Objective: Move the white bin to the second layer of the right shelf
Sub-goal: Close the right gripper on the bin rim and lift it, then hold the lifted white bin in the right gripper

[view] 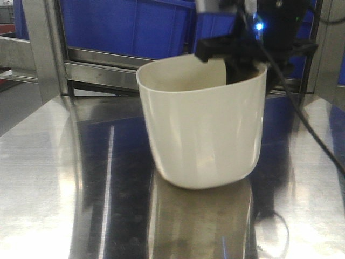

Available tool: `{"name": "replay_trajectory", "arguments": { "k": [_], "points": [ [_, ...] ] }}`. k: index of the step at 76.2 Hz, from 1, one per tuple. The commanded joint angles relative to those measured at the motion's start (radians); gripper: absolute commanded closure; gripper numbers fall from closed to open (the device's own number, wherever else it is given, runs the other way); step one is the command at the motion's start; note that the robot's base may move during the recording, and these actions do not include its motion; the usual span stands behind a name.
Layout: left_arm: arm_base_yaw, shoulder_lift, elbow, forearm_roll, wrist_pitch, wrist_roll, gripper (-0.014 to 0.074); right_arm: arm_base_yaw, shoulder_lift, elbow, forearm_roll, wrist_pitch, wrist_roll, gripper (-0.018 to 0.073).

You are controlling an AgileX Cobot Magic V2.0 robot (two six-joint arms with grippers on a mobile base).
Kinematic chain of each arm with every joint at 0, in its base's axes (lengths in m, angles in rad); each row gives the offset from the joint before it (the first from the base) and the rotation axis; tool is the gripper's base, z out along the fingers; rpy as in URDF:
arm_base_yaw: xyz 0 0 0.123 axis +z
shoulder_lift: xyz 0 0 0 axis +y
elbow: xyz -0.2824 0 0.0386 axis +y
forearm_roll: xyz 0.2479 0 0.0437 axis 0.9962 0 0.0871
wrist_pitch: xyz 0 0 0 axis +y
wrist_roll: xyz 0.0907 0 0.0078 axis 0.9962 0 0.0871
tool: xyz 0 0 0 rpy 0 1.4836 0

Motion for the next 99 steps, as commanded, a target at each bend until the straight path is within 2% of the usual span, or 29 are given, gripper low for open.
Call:
{"name": "replay_trajectory", "arguments": {
  "k": [1, 15, 30, 51, 74, 86, 99],
  "points": [
    [-0.005, -0.014, 0.037, 0.0, -0.087, -0.003, 0.0512, -0.001, -0.101, -0.062, -0.029, -0.043, -0.008, 0.0508],
    [-0.005, -0.014, 0.037, 0.0, -0.087, -0.003, 0.0512, -0.006, -0.215, -0.063, -0.109, -0.119, -0.008, 0.0504],
    [-0.005, -0.014, 0.037, 0.0, -0.087, -0.003, 0.0512, -0.053, -0.347, -0.005, -0.115, -0.197, 0.011, 0.0504],
    [-0.005, -0.014, 0.037, 0.0, -0.087, -0.003, 0.0512, -0.183, -0.575, 0.213, -0.115, -0.3, 0.011, 0.0504],
    [-0.005, -0.014, 0.037, 0.0, -0.087, -0.003, 0.0512, -0.319, -0.871, 0.558, -0.107, -0.469, 0.011, 0.0504],
    [-0.005, -0.014, 0.037, 0.0, -0.087, -0.003, 0.0512, -0.343, -0.992, 0.682, -0.104, -0.526, 0.011, 0.0504],
    [-0.005, -0.014, 0.037, 0.0, -0.087, -0.003, 0.0512, -0.343, -1.023, 0.705, -0.104, -0.539, 0.011, 0.0504]
  ]
}}
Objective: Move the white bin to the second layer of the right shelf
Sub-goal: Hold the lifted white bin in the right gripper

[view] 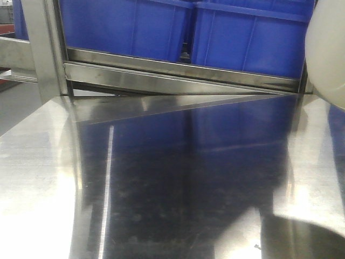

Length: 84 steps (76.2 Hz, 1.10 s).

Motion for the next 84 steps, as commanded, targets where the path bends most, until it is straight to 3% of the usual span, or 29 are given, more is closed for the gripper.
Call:
{"name": "replay_trajectory", "arguments": {
  "k": [1, 84],
  "points": [
    [-0.005, -0.014, 0.037, 0.0, -0.087, -0.003, 0.0512, -0.006, -0.011, -0.029, 0.001, -0.12, 0.003, 0.0504],
    [-0.005, -0.014, 0.037, 0.0, -0.087, -0.003, 0.0512, -0.006, -0.01, -0.029, 0.001, -0.128, 0.003, 0.0504]
  ]
}}
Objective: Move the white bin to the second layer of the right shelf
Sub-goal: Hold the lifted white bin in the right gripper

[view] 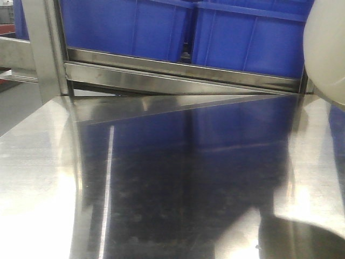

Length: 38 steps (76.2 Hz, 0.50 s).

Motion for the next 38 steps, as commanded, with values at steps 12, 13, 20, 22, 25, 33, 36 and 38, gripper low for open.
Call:
{"name": "replay_trajectory", "arguments": {
  "k": [12, 13, 20, 22, 25, 33, 36, 38],
  "points": [
    [-0.005, -0.014, 0.037, 0.0, -0.087, -0.003, 0.0512, -0.006, -0.004, -0.033, -0.001, -0.104, 0.003, 0.0504],
    [-0.005, -0.014, 0.037, 0.0, -0.087, -0.003, 0.0512, -0.006, -0.004, -0.033, -0.001, -0.104, 0.003, 0.0504],
    [-0.005, -0.014, 0.037, 0.0, -0.087, -0.003, 0.0512, -0.006, -0.004, -0.033, -0.001, -0.104, 0.003, 0.0504],
    [-0.005, -0.014, 0.037, 0.0, -0.087, -0.003, 0.0512, -0.006, -0.004, -0.033, -0.001, -0.104, 0.003, 0.0504],
    [-0.005, -0.014, 0.037, 0.0, -0.087, -0.003, 0.0512, -0.006, -0.004, -0.033, -0.001, -0.104, 0.003, 0.0504],
    [-0.005, -0.014, 0.037, 0.0, -0.087, -0.003, 0.0512, -0.006, -0.004, -0.033, -0.001, -0.104, 0.003, 0.0504],
    [-0.005, -0.014, 0.037, 0.0, -0.087, -0.003, 0.0512, -0.006, -0.004, -0.033, -0.001, -0.104, 0.003, 0.0504],
    [-0.005, -0.014, 0.037, 0.0, -0.087, -0.003, 0.0512, -0.006, -0.004, -0.033, -0.001, -0.104, 0.003, 0.0504]
  ]
}}
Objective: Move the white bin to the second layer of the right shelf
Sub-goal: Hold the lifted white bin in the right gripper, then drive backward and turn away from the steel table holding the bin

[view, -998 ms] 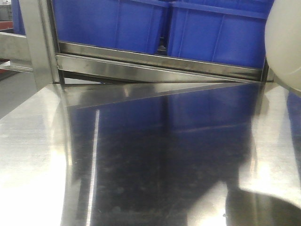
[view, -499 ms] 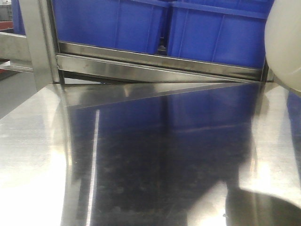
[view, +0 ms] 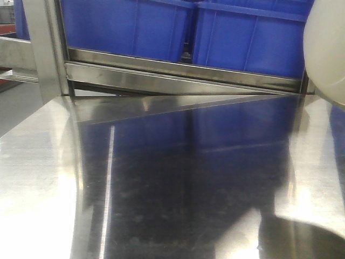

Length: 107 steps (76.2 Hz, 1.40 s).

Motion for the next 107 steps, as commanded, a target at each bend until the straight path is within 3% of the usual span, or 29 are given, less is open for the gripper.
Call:
{"name": "replay_trajectory", "arguments": {
  "k": [1, 107],
  "points": [
    [-0.005, -0.014, 0.037, 0.0, -0.087, -0.003, 0.0512, -0.006, -0.004, -0.033, -0.001, -0.104, 0.003, 0.0504],
    [-0.005, -0.014, 0.037, 0.0, -0.087, -0.003, 0.0512, -0.006, -0.004, -0.033, -0.001, -0.104, 0.003, 0.0504]
  ]
}}
